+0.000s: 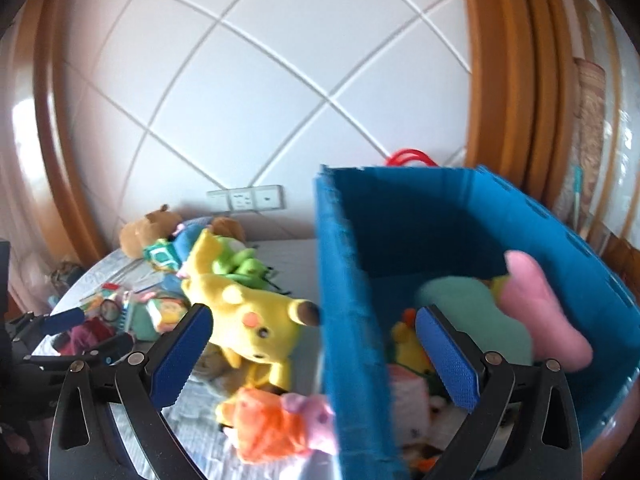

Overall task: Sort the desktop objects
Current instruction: 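Withdraw both grippers from the crate back over the table, then lower the left gripper onto the maroon knit hat while the right moves over the table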

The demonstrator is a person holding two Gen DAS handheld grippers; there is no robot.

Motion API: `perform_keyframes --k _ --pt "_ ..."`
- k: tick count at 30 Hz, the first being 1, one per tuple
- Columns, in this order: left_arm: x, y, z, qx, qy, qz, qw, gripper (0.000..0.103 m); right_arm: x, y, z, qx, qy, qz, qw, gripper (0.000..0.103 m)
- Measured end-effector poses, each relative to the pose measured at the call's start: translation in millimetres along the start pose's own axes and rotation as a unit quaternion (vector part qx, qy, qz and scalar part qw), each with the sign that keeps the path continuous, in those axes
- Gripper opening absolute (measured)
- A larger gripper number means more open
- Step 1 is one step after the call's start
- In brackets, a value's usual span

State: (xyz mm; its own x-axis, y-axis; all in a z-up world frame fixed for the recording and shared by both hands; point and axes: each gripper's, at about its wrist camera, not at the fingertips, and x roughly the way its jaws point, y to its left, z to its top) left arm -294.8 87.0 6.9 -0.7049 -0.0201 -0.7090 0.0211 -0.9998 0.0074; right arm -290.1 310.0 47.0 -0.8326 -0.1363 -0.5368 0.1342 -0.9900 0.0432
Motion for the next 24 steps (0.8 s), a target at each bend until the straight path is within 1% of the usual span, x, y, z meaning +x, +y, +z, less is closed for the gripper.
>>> perform_keyframes --k 4,10,13,20,24 --pt "2 38 -9 -0.017 0.003 0.016 0.9997 0.083 13 40 -1 -0.016 0.008 0.028 0.999 0.103" --pt "9 95 -29 -0.035 0.022 0.039 0.9984 0.083 47 101 -17 -0.029 0.046 0.062 0.997 0.103" --pt "13 123 -38 -0.045 0.031 0.049 0.9973 0.083 63 130 -25 -0.034 0.064 0.074 0.995 0.103" --pt "21 191 -58 -0.060 0.040 0.065 0.9953 0.083 89 195 -41 -0.043 0.091 0.087 0.991 0.103" --pt "31 232 -70 -0.070 0.052 0.072 0.9936 0.083 103 232 -51 -0.048 0.107 0.094 0.989 0.103"
